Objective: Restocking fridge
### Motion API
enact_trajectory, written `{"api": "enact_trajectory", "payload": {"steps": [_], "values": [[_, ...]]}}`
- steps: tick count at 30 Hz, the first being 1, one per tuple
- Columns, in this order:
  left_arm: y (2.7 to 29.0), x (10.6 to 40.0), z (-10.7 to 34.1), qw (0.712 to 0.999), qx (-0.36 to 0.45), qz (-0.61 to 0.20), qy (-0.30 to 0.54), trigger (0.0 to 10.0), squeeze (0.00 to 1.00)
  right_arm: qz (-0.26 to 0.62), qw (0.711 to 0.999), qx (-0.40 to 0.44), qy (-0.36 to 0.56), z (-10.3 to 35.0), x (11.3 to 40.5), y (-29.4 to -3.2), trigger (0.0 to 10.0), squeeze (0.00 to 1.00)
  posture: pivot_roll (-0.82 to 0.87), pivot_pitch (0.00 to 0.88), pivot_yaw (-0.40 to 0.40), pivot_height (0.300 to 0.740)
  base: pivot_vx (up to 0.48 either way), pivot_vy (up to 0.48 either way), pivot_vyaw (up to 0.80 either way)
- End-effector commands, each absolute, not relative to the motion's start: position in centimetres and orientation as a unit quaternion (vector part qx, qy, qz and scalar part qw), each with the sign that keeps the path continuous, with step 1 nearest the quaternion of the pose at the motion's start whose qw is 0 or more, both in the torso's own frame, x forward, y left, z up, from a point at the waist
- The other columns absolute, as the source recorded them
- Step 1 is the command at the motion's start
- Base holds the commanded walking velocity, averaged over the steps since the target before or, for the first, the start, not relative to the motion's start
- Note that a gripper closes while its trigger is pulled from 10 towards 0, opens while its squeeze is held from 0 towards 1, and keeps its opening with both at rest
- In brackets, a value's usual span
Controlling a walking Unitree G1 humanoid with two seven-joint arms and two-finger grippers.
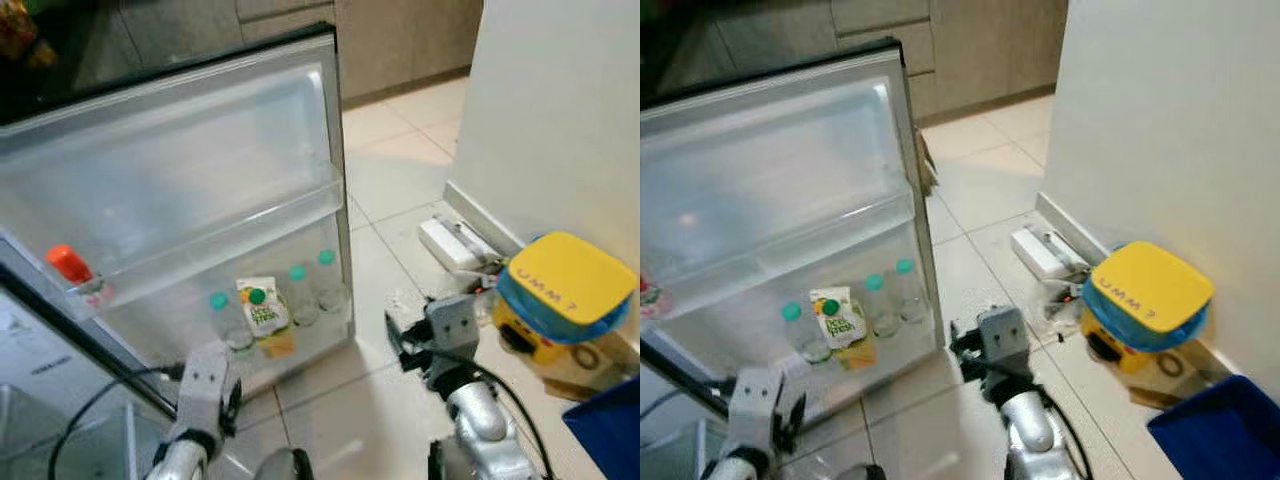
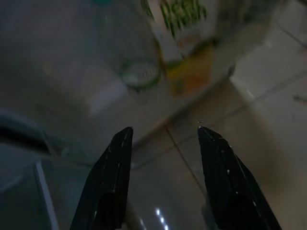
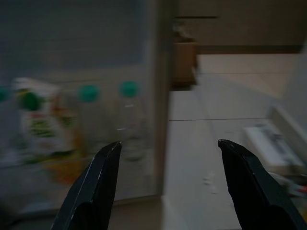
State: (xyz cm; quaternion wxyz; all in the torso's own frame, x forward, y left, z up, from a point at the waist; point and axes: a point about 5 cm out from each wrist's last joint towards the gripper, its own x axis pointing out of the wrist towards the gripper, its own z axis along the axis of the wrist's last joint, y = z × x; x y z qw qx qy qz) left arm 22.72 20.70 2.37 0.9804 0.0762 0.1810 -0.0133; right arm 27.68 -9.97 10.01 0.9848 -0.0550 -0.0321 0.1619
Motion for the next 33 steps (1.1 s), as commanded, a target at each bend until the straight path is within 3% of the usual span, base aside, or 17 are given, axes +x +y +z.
{"api": "enact_trajectory", "payload": {"steps": [1, 13, 33], "values": [[21.1, 22.2, 2.2, 0.976, 0.095, -0.026, 0.193, 10.0, 0.00, 0.176, 0.983, -0.054, -0.020, 9.3, 27.3, -9.4, 10.0, 0.00, -0.08, 0.107, 0.114, 0.614, 0.000, 0.000, 0.00], [18.1, 22.9, 2.8, 0.980, 0.049, -0.042, 0.188, 10.0, 0.00, 0.188, 0.980, -0.067, -0.015, 8.6, 26.9, -9.5, 10.0, 0.00, -0.07, 0.118, 0.081, 0.614, 0.000, 0.000, 0.00], [17.8, 24.0, 3.8, 0.984, 0.044, -0.035, 0.171, 10.0, 0.00, 0.175, 0.981, -0.070, -0.034, 9.3, 27.4, -10.2, 10.0, 0.00, -0.07, 0.126, 0.063, 0.702, 0.000, 0.000, 0.00]]}}
